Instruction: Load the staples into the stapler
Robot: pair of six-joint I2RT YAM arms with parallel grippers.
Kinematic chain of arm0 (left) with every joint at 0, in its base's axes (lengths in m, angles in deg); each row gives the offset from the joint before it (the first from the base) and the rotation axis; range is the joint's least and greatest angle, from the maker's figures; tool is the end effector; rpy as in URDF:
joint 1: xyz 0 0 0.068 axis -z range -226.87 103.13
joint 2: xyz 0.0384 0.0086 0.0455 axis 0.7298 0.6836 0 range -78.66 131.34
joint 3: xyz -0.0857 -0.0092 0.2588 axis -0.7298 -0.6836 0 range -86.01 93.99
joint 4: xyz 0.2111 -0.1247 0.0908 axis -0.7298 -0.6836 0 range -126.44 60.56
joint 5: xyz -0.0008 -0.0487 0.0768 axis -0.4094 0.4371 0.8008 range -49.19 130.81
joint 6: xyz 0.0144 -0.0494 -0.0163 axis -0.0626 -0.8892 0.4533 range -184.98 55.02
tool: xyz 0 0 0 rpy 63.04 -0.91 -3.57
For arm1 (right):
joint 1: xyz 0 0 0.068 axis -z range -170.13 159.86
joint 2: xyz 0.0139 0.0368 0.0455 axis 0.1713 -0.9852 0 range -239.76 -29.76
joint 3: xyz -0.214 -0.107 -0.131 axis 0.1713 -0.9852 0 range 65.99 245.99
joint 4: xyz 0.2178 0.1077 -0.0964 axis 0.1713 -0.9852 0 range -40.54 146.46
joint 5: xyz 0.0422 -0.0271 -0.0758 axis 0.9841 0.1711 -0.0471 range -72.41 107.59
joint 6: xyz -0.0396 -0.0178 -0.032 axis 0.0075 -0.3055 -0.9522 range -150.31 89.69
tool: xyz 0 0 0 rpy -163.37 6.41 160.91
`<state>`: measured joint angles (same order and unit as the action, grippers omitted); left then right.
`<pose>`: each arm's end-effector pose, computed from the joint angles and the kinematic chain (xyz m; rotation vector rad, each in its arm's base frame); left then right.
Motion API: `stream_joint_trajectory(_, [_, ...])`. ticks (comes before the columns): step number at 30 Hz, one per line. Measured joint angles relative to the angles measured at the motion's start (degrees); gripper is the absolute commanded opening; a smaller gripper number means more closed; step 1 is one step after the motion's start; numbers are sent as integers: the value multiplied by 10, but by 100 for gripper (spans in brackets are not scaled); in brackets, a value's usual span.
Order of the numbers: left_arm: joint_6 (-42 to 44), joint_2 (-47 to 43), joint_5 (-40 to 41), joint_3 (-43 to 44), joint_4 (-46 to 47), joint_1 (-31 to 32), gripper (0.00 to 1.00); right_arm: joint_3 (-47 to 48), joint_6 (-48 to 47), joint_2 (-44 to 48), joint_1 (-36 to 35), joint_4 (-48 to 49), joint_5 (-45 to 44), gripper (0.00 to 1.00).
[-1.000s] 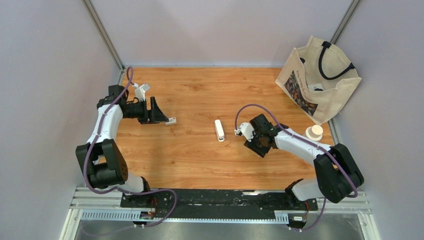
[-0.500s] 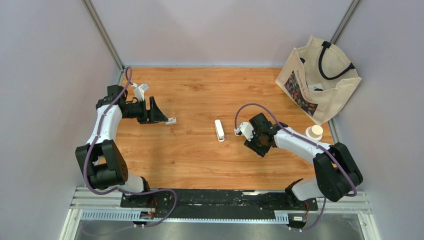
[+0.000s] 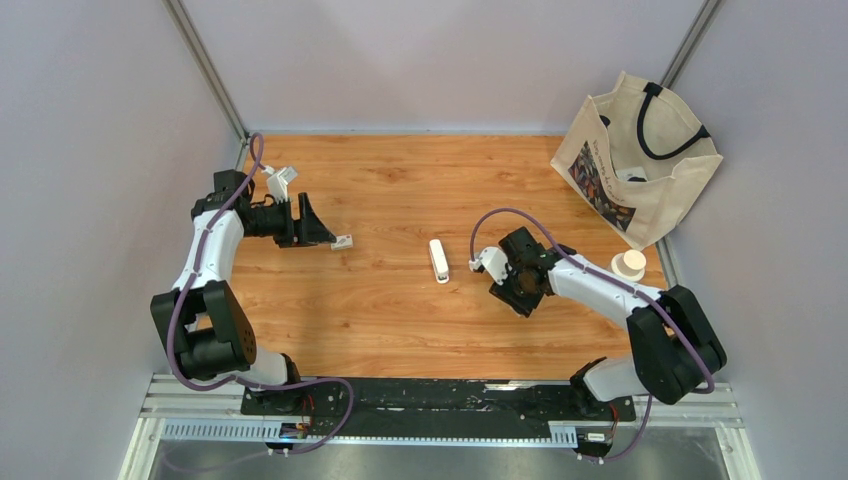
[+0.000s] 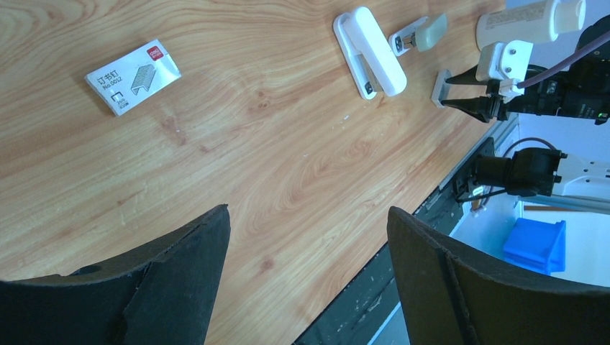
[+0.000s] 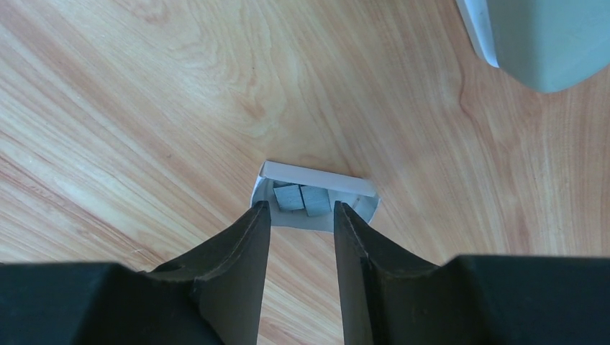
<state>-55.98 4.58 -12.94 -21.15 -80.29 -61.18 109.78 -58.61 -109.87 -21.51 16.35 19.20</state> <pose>0.2727 0.0399 0.2663 0.1109 2.3999 -1.0988 0.1986 0.1223 0.1703 -1.4498 2.5179 0.0500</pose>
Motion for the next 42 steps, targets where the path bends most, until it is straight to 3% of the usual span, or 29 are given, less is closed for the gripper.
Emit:
stream_joint_trajectory(11, [-1,0,-2,0,0,-1,88,0,0,-25,0,-1,5,42])
stream_joint_trajectory(24, [-2,0,-3,-1,1,-1,88,3,0,-28,0,-3,13,27])
stream_joint_trajectory(42, [-2,-1,-4,-1,2,-4,88,3,4,-17,41,14,-44,27])
